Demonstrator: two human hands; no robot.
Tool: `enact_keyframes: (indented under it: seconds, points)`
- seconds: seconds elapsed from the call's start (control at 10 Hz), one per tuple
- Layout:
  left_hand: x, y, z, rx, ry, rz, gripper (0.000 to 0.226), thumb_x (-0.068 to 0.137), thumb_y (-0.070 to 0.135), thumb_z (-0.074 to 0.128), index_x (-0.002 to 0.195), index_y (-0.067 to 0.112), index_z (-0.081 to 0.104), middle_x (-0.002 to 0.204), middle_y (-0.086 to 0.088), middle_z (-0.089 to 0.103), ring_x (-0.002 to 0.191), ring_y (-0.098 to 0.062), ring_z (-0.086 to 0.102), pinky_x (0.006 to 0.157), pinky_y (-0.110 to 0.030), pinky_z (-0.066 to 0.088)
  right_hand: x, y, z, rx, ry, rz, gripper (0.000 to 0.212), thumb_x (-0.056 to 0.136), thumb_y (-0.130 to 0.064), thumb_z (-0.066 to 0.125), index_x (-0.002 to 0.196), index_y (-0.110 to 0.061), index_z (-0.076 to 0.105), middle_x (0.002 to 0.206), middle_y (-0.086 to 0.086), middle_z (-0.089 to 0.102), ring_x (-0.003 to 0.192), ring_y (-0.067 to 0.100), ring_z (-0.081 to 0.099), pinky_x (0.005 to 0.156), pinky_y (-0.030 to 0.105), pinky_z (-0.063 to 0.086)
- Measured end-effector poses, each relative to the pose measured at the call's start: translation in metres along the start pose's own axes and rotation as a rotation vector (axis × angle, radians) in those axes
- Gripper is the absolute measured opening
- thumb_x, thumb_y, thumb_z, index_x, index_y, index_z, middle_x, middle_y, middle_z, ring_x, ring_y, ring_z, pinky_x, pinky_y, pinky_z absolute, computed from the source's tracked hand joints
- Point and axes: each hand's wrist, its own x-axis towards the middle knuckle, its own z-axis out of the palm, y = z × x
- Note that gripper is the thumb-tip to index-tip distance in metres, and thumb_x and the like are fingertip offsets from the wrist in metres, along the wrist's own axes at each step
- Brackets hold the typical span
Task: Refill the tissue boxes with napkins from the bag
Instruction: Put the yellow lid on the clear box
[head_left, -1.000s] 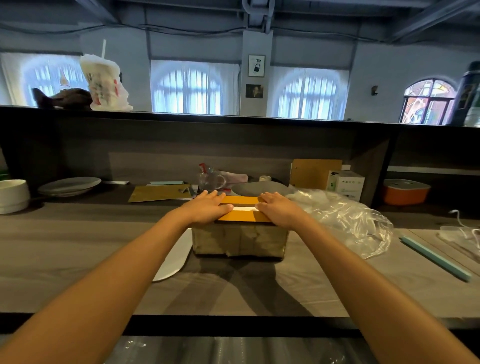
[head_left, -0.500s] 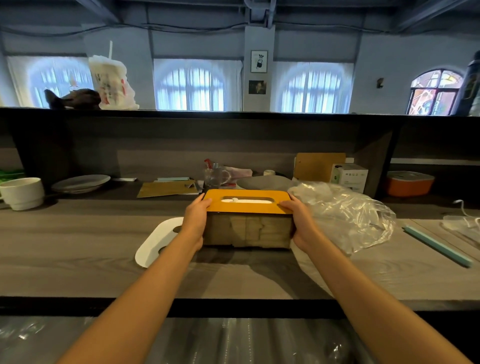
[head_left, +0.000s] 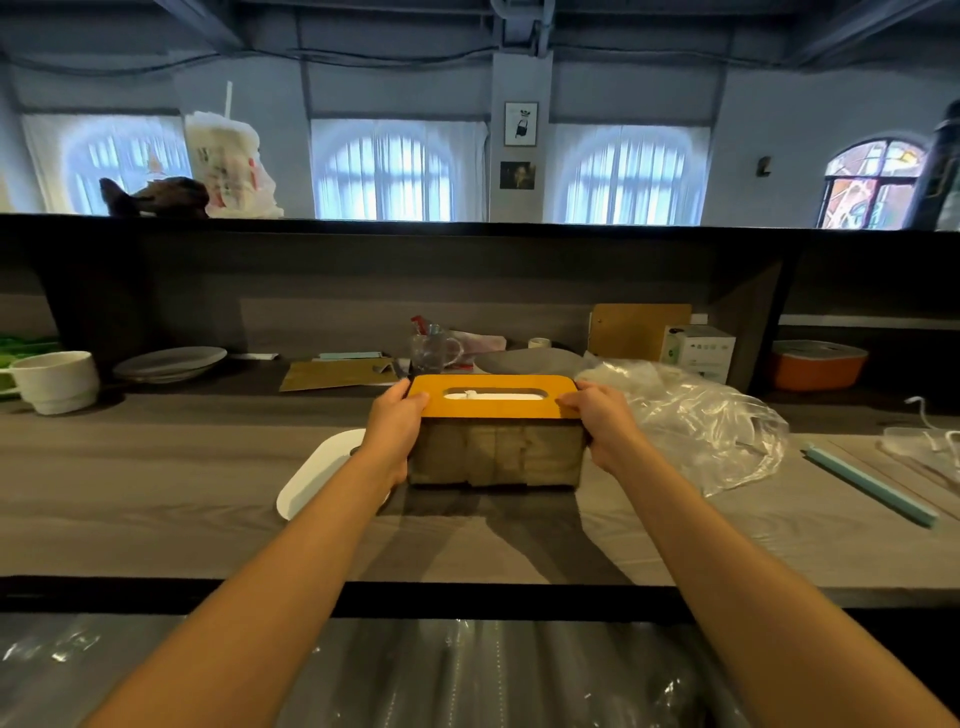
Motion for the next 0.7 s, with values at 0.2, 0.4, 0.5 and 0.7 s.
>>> enact_keyframes:
  seconds: [0.2, 0.4, 0.5, 0.7]
  points:
    - [0.005, 0.023, 0.002, 0.629, -0.061, 0.209, 0.053, 0.103, 0.005, 0.035, 0.155, 0.010, 0.027, 0.164, -0.006, 0.019, 0.151, -0.029, 0.018, 0.119, -0.042, 0.023, -0.006, -0.022, 0.008, -1.035, -0.081, -0.365, 0.043, 0.104, -0.010, 0.034, 0.147, -0.006, 0.041, 0.158, 0.012, 0.030, 0.143, 0.030, 0.033, 0.113, 0.040, 0.031]
    - [0.016, 0.023, 0.001, 0.971, -0.114, 0.315, 0.031, 0.104, 0.026, 0.033, 0.118, 0.012, 0.056, 0.131, -0.010, 0.056, 0.115, -0.027, 0.054, 0.099, -0.044, 0.045, 0.022, -0.010, 0.003, -1.316, -0.197, -0.412, 0.039, 0.100, -0.018, 0.034, 0.133, -0.015, 0.053, 0.141, 0.009, 0.051, 0.126, 0.029, 0.050, 0.105, 0.045, 0.043]
    - [0.019, 0.019, 0.001, 1.026, -0.084, 0.330, 0.036, 0.101, 0.036, 0.030, 0.122, 0.023, 0.056, 0.128, 0.000, 0.057, 0.110, -0.023, 0.055, 0.096, -0.045, 0.046, 0.025, -0.008, 0.002, -1.216, -0.179, -0.365, 0.040, 0.099, -0.023, 0.031, 0.130, -0.014, 0.056, 0.137, 0.007, 0.054, 0.126, 0.029, 0.050, 0.104, 0.046, 0.043]
    - [-0.002, 0.014, 0.006, 0.768, 0.032, 0.284, 0.039, 0.104, 0.024, 0.036, 0.139, 0.015, 0.051, 0.144, -0.011, 0.050, 0.125, -0.030, 0.050, 0.104, -0.043, 0.041, -0.010, -0.011, 0.002, -0.797, -0.048, -0.302, 0.047, 0.102, -0.028, 0.042, 0.149, -0.021, 0.038, 0.150, 0.005, 0.043, 0.135, 0.027, 0.042, 0.108, 0.043, 0.038]
